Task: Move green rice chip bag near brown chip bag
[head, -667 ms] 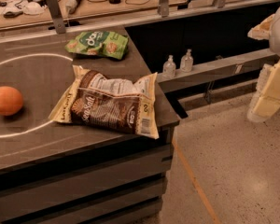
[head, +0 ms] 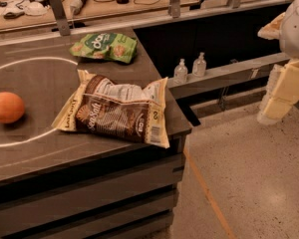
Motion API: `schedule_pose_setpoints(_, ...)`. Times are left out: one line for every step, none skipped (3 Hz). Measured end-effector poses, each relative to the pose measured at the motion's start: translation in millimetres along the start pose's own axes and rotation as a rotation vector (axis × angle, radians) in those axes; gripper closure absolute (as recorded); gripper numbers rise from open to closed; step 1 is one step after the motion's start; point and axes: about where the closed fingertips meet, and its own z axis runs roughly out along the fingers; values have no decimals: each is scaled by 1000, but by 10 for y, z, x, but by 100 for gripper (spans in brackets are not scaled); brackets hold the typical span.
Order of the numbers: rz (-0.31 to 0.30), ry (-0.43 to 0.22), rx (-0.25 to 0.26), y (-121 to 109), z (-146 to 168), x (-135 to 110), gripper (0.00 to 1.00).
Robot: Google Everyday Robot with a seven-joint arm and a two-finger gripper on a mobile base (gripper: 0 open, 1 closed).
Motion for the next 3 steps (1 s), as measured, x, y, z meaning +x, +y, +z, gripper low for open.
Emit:
schedule_pose_setpoints(-8, -54, 5, -254, 187, -176, 0)
schedule_pose_setpoints(-29, -131, 9, -656, 467, -507, 0)
schedule_pose_setpoints(-50, -249, 31, -1197, 780, -1085, 0)
